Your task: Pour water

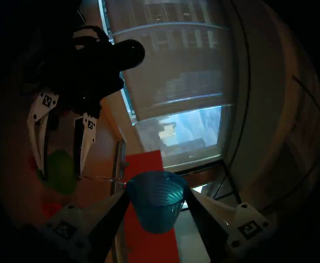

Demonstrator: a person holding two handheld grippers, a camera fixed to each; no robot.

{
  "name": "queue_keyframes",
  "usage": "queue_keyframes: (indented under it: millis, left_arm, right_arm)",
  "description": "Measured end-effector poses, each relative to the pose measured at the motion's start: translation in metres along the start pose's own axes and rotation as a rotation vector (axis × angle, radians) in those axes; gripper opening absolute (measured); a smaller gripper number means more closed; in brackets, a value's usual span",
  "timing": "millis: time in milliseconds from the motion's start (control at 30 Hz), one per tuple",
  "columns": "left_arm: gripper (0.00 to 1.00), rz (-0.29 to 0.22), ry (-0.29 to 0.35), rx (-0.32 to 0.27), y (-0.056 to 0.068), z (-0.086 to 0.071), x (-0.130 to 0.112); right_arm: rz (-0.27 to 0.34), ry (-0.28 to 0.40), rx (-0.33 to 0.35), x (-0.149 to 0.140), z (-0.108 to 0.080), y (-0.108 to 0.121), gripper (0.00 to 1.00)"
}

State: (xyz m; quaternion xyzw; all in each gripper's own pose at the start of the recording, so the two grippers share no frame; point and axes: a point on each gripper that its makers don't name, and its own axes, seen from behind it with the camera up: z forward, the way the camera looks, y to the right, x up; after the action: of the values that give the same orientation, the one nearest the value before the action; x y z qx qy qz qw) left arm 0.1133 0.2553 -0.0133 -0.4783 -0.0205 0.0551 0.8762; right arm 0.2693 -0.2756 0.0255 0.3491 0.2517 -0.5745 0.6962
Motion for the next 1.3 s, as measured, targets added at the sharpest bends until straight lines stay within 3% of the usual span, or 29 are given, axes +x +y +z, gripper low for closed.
queue_keyframes:
  millis: [1300]
  left_arm:
    - [0.90, 0.001, 0.006, -0.002, 0.0000, 0.0015, 0.0027]
  right_arm:
    - [-0.115, 0.000, -0.004, 0.0059, 0.0039, 0.0038, 0.91]
